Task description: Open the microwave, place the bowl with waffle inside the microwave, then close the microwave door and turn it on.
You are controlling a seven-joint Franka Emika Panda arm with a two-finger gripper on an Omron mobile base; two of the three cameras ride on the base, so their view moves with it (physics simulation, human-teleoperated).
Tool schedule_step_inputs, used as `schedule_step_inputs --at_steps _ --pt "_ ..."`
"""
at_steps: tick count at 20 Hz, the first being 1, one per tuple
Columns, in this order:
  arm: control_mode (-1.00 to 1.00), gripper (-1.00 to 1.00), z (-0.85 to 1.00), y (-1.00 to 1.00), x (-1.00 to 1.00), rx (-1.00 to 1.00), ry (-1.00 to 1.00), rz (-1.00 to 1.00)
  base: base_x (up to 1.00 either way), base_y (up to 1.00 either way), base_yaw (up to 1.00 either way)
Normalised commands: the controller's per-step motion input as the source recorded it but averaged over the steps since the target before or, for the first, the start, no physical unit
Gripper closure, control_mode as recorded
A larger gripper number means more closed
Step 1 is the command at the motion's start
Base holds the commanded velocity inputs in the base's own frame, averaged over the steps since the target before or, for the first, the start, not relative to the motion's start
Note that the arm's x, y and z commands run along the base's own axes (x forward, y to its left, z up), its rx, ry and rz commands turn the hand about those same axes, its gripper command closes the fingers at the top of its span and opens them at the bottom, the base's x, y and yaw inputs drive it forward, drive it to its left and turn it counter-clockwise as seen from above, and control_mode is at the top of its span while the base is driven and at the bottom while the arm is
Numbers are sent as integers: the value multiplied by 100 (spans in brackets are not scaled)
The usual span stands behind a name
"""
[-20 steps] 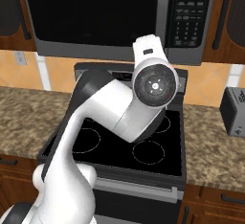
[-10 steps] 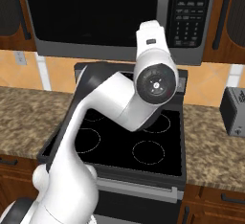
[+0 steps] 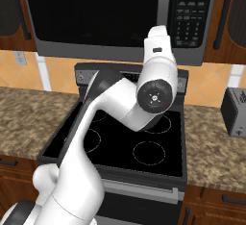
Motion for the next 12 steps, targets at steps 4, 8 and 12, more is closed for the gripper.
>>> schedule_step_inputs --at_steps 4,8,12 --pt "-100 100 -1 -11 2 0 -7 -2 0 0 0" --pt "-100 100 0 0 24 0 -3 0 0 0 0" --pt "-100 100 0 0 48 0 0 0 0 0 0"
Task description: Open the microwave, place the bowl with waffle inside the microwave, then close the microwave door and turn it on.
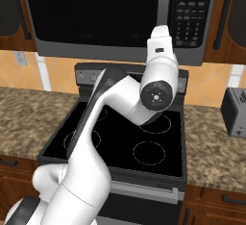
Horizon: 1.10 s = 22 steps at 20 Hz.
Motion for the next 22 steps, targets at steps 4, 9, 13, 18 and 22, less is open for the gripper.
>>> schedule_step_inputs --at_steps 4,9,13,18,22 --pt "-100 100 0 -11 36 0 0 0 0 0 0" --pt "-100 100 -3 -25 27 0 3 1 0 0 0" --pt "-100 100 -8 -18 27 0 10 0 0 0 0" --pt "-100 100 -2 -1 35 0 1 0 0 0 0" --pt "-100 100 -1 -2 40 0 0 0 0 0 0"
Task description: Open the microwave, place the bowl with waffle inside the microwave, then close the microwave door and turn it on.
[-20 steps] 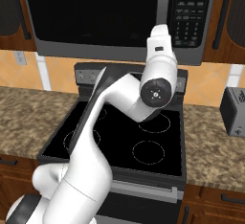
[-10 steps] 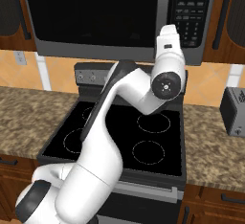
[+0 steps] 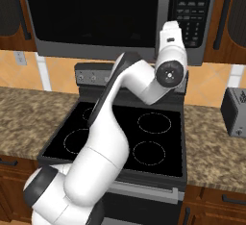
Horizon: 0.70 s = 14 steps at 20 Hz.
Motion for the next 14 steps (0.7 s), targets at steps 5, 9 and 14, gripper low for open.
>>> schedule_step_inputs --at_steps 5,9,14 --pt "-100 100 -9 -19 35 0 0 1 0 0 0" --pt "-100 100 -8 -21 35 1 0 1 0 0 0" --pt "-100 100 0 -17 39 3 0 2 0 0 0"
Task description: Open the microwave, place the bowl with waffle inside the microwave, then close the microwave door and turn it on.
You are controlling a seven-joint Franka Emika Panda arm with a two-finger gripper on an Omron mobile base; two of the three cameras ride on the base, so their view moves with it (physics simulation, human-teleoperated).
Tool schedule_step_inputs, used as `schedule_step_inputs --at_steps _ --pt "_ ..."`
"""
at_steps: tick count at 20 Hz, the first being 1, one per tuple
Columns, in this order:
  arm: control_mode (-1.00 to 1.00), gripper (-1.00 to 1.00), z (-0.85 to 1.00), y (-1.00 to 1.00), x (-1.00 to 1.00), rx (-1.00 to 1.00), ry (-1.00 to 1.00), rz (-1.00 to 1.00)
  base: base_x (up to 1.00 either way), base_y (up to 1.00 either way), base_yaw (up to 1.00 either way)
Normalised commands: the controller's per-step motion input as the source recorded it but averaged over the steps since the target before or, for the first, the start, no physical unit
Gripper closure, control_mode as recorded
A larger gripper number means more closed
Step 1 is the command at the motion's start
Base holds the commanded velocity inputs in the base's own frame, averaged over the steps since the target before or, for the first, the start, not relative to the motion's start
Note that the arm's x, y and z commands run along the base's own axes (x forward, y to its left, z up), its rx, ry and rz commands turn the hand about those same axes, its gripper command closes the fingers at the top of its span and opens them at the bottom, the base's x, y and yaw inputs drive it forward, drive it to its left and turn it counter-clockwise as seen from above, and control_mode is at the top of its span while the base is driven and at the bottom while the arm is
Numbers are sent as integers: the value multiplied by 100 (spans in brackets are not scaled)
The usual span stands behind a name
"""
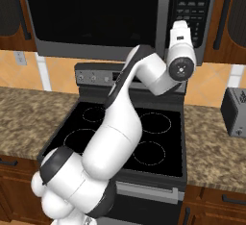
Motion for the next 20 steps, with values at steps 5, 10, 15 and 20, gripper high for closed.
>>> schedule_step_inputs --at_steps 5,10,15,20 --pt "-100 100 0 1 54 2 0 2 0 0 0" --pt "-100 100 -17 1 93 4 0 5 0 0 0" --pt "-100 100 -88 54 100 2 1 7 0 0 0" --pt "-100 100 -100 92 100 2 10 5 0 0 0"
